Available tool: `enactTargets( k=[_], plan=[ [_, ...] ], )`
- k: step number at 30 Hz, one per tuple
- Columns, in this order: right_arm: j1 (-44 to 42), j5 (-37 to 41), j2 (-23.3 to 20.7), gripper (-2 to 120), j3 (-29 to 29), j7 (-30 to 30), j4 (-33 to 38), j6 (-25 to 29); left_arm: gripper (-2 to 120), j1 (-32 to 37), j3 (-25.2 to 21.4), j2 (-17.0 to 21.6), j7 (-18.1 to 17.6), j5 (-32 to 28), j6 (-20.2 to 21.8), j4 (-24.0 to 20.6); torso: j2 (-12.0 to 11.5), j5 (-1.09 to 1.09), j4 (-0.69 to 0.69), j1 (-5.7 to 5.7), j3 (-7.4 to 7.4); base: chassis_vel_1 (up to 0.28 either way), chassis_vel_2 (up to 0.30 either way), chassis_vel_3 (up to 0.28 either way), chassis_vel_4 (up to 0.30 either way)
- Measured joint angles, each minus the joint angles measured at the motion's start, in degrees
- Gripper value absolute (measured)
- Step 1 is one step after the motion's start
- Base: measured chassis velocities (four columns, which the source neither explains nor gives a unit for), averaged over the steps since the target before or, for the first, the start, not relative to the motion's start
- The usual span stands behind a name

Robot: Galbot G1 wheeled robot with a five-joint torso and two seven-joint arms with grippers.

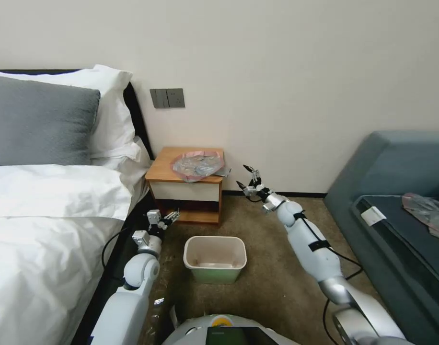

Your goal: Pick up the garbage bag from the table and place it over the trash can.

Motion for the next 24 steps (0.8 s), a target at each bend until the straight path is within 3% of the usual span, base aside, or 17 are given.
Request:
enactTargets(
  k=[19, 24],
  plan=[
    [4.3, -3.0, 3.9, 100, -2.1, 2.0, -4.5, 0.0, 98, 1.1, -1.6, -0.2, -0.1, -0.3, 0.0, -0.2, 0.0, -0.01, 0.00, 0.00, -0.01, 0.000, 0.000, 0.000, 0.000],
    [5.4, -2.8, 4.8, 92, -2.8, 2.1, -5.9, -0.4, 98, 1.1, -1.8, -0.3, -0.1, -0.3, 0.0, -0.4, 0.0, -0.01, 0.00, 0.00, -0.01, 0.000, 0.000, 0.000, 0.000]
  ],
)
